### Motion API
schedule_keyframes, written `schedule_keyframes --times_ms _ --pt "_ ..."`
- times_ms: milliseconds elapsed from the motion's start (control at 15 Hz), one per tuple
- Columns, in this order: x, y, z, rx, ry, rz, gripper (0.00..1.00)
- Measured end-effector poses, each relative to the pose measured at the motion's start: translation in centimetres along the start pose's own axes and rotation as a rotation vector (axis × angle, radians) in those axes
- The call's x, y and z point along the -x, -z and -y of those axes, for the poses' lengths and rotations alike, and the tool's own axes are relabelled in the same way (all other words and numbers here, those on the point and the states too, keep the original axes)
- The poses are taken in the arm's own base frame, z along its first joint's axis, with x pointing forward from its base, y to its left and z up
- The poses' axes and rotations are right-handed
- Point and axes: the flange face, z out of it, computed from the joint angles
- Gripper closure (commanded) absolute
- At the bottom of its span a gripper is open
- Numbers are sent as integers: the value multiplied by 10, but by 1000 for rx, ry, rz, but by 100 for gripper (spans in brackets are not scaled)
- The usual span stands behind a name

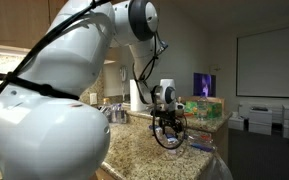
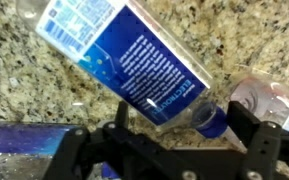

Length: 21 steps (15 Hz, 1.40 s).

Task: Put three bottles inside the bin on the floor

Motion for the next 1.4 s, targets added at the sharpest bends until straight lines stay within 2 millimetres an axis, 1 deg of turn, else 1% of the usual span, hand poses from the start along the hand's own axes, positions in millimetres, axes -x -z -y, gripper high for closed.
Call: schedule_keyframes --times_ms 133,400,467,533,600,667,800,1067,1200,1400 --pt "3 -3 5 -2 8 10 0" --pt "2 -2 6 -2 15 5 0" --pt "1 -1 7 -3 22 -1 18" --pt "-1 1 9 -4 31 -9 26" --pt "-2 2 12 -2 43 -14 32" --pt "-3 2 14 0 53 -18 40" --pt "-5 0 16 7 65 -21 53" --pt "-7 -10 15 31 89 -18 80" --pt "-9 -14 14 38 92 -16 90" --pt "-13 -15 10 43 87 -21 90"
